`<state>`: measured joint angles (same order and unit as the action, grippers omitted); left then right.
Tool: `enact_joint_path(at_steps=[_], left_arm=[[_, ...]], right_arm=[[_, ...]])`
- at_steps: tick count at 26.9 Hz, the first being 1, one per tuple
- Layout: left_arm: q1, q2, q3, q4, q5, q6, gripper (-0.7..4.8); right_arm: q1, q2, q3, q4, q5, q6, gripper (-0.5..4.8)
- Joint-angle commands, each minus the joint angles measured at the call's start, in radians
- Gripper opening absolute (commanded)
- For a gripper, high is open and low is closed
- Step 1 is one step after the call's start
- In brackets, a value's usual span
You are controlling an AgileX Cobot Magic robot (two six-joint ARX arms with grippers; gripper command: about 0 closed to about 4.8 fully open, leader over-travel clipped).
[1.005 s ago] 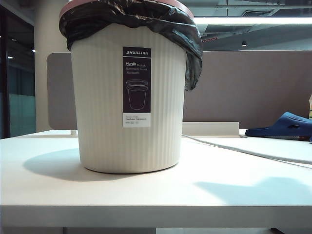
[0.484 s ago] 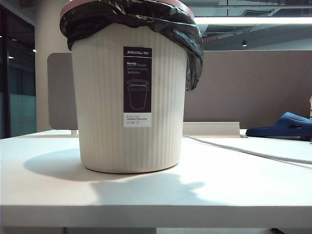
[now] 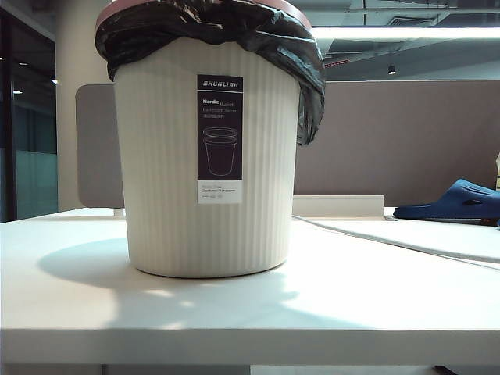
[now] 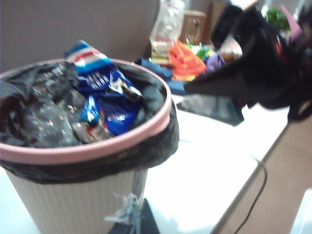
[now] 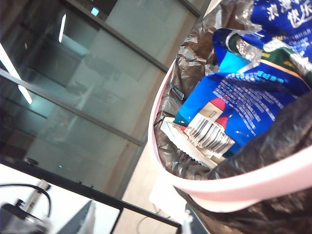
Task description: Open the ring lid of the trash can, pull out the black garbage bag inside, and place it on the table.
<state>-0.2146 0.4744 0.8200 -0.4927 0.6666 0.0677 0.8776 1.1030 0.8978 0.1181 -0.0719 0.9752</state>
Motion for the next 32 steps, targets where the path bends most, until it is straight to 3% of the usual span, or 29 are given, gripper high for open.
enact_joint_path(at_steps=[1,7,10,17,32], left_arm=[[-0.018,0.011,-0.022,0.000,0.003,0.082,-0.05],[-0.037,0.070,-0.031,0.026,0.005,0.083,-0.04],[-0.064,0.121,-0.031,0.084,0.010,0.124,0.31],[-0.120,0.225,-0.031,0.129,0.007,0.128,0.31],[-0.120,0.232,-0.031,0.129,0.006,0.160,0.31]], right_arm=[[0.002,-0.001,0.006,0.013,-0.018,0.073,2.13],[0.003,0.006,0.004,-0.067,-0.035,0.122,2.24],[0.003,0.013,0.004,-0.060,-0.035,0.144,2.43],[0.002,0.050,0.005,-0.004,-0.034,0.188,2.43],[0.002,0.100,0.005,0.137,-0.035,0.211,2.43]])
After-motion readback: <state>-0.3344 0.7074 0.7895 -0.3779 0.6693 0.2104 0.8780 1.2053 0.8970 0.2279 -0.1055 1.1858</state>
